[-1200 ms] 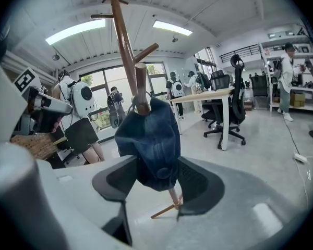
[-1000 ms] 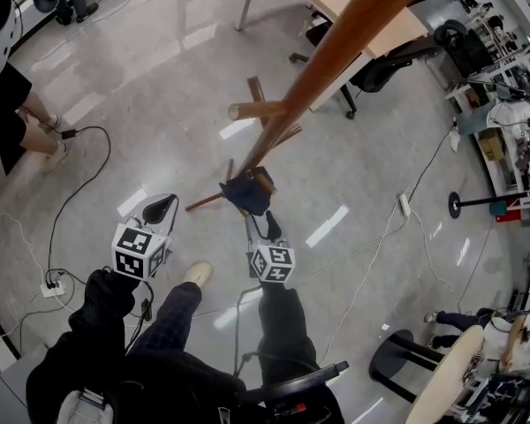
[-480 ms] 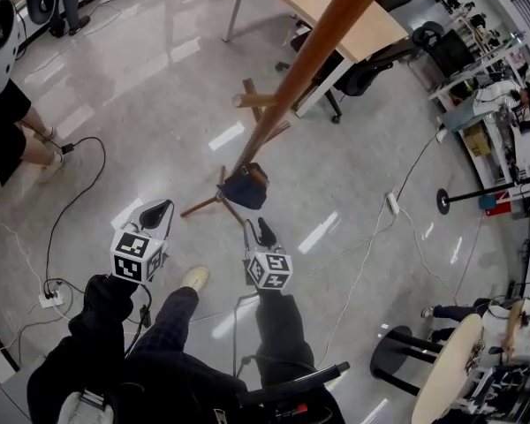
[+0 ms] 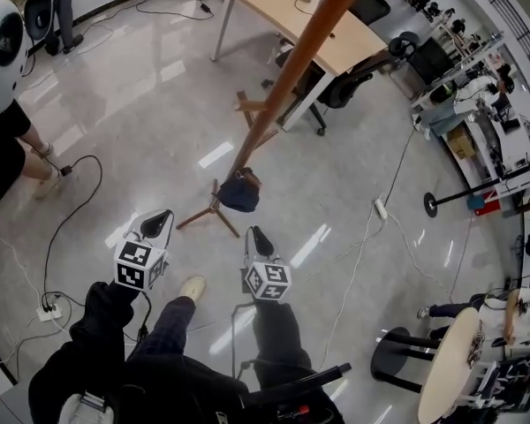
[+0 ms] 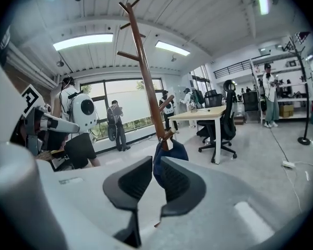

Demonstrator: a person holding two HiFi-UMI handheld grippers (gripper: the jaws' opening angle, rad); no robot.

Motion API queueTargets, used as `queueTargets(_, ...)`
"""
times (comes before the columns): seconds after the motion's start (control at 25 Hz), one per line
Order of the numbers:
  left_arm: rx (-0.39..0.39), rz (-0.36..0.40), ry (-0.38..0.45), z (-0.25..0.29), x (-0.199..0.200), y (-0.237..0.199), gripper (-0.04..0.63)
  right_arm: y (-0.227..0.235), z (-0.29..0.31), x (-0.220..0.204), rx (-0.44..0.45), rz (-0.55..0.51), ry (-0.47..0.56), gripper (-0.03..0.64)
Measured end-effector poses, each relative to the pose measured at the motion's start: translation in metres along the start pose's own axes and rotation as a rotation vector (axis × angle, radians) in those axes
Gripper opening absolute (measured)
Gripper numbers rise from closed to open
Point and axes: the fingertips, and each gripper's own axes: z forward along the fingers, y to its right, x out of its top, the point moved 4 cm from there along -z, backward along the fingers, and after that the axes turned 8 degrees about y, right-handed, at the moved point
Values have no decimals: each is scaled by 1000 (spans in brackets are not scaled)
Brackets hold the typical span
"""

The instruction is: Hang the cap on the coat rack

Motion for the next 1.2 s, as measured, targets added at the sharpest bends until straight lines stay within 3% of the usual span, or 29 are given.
queueTargets(0.28, -26, 25, 31, -25, 12, 15, 2, -12, -32, 26, -28, -8, 61, 5)
queueTargets(1.2, -113, 107, 131, -124, 48, 78, 2, -63, -168, 101, -68, -33, 237, 3)
